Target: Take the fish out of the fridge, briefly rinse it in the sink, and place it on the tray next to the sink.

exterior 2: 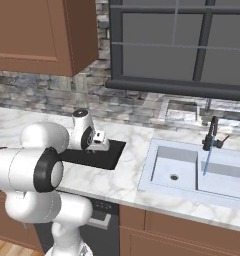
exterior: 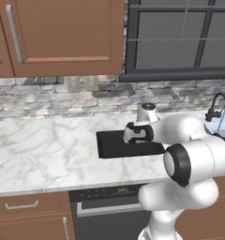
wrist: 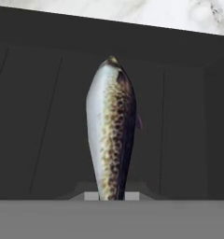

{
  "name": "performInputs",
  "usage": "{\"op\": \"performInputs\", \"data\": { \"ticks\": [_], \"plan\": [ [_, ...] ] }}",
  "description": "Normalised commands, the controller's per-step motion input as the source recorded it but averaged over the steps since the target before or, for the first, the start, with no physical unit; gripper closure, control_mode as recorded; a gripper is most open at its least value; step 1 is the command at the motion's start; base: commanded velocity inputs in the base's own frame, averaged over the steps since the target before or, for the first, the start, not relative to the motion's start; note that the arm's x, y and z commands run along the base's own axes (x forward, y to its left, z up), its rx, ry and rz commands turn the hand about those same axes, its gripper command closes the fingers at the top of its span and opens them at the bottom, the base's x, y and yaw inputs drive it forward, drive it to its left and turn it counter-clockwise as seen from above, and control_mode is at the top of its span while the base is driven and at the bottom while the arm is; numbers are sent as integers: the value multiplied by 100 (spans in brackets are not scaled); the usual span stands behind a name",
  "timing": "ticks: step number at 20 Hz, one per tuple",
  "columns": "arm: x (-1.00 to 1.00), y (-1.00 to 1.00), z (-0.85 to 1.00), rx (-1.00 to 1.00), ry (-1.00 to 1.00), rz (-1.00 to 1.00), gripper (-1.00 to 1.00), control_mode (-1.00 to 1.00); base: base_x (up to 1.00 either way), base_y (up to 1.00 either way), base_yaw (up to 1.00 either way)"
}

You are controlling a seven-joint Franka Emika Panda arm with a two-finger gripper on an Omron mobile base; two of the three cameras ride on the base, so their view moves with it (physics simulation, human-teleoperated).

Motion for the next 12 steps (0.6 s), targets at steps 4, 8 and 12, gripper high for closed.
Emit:
{"op": "performInputs", "data": {
  "ticks": [4,8,12],
  "plan": [
    [0,0,-5,0,-9,0,100,-100,0,0,0],
    [0,0,-9,0,-3,0,100,-100,0,0,0],
    [3,0,-4,0,-1,0,100,-100,0,0,0]
  ]
}}
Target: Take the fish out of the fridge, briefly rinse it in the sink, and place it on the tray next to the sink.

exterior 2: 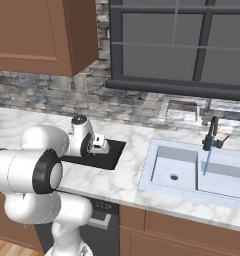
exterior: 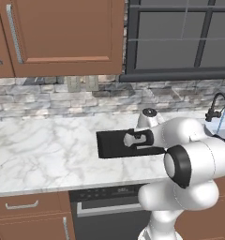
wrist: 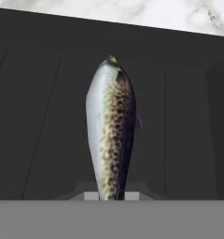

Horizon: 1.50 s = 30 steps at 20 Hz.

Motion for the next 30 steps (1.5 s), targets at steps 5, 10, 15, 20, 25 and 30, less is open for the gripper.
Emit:
{"op": "performInputs", "data": {
  "ticks": [5,10,15,20,25,30],
  "plan": [
    [24,0,-5,0,0,0,-100,-100,0,0,0],
    [31,-1,0,0,0,0,-100,-100,0,0,0],
    [19,0,21,0,0,-1,-100,-100,0,0,0],
    [-75,0,97,0,-8,-4,-100,-100,0,0,0],
    [-100,-2,98,0,-38,-2,-100,-100,0,0,0],
    [-100,-1,100,-3,-55,0,-100,-100,0,0,0]
  ]
}}
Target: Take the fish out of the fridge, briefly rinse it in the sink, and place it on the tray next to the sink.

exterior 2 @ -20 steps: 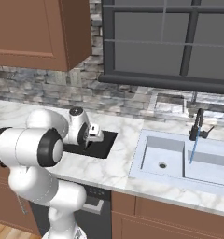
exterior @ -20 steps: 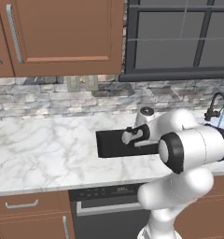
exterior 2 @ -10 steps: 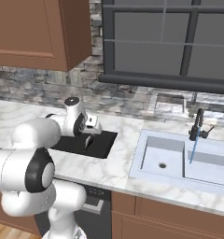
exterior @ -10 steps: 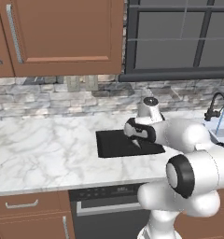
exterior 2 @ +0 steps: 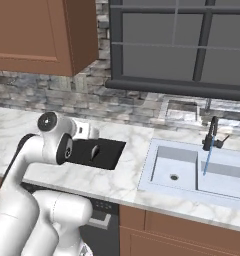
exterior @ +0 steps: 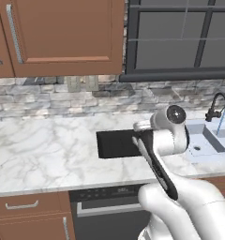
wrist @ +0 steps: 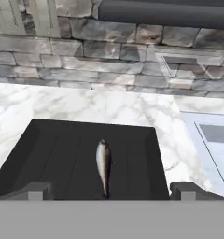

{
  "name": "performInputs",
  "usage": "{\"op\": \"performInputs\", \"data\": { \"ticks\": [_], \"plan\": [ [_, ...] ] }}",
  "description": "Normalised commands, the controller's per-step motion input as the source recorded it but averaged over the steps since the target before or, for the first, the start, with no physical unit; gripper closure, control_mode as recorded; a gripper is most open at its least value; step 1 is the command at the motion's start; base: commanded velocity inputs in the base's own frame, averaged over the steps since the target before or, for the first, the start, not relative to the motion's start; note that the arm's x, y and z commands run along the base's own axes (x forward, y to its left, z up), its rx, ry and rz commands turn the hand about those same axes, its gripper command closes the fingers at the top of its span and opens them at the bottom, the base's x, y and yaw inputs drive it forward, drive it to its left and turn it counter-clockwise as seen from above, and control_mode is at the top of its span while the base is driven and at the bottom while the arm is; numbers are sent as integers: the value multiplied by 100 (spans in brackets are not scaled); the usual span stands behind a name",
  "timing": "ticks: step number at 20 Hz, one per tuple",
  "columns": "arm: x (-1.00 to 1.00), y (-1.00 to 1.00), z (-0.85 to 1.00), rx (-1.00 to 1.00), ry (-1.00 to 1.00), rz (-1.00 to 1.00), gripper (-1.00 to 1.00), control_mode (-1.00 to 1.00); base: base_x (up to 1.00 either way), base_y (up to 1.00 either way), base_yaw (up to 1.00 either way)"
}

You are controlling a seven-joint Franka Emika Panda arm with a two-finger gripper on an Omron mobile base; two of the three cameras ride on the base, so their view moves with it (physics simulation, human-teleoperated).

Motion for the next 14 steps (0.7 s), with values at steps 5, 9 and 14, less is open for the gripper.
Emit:
{"op": "performInputs", "data": {
  "ticks": [5,9,14],
  "plan": [
    [-100,0,100,-5,-61,0,-100,-100,0,0,0],
    [-100,-5,98,-3,-61,0,-100,-100,0,0,0],
    [-100,-54,72,1,-63,0,-100,-100,0,0,0]
  ]
}}
